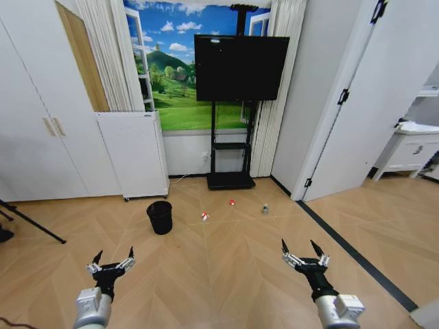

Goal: Pick up the trash bin and place the garbage on the floor into it.

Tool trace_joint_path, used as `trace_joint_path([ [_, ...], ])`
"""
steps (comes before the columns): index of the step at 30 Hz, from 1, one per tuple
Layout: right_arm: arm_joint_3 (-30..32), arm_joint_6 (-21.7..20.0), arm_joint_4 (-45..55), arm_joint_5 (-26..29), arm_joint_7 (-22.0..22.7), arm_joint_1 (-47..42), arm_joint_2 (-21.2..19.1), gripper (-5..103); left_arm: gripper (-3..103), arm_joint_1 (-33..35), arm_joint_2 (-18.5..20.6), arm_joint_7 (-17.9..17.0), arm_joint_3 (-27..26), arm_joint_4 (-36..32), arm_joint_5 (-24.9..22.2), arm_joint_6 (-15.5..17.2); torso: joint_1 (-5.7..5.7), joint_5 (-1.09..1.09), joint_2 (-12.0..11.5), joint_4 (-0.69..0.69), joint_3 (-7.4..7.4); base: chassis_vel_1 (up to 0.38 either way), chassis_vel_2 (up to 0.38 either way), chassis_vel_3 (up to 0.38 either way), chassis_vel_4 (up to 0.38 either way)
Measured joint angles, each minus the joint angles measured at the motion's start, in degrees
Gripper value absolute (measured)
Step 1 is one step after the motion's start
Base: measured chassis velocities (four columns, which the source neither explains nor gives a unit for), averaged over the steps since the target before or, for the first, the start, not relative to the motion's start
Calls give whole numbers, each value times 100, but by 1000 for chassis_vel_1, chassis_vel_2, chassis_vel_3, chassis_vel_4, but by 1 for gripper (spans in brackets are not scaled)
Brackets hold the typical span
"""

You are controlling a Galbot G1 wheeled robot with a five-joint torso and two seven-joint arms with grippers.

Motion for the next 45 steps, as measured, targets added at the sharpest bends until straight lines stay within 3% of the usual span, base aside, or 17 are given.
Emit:
trace_joint_path([
  [13,-5,-260,61,115,8,53,23,100,100,-55,7,1,-12,77,-5,0,0,0,0,1,0,0,0,0,0],
  [26,3,-265,25,232,42,50,4,100,100,-63,-18,3,-13,92,6,-17,-1,0,1,0,-1,-11,12,16,-11],
  [45,-3,-240,-3,243,27,83,-27,100,100,-154,-27,11,-12,143,16,-20,2,1,0,0,1,-169,165,168,-168],
])
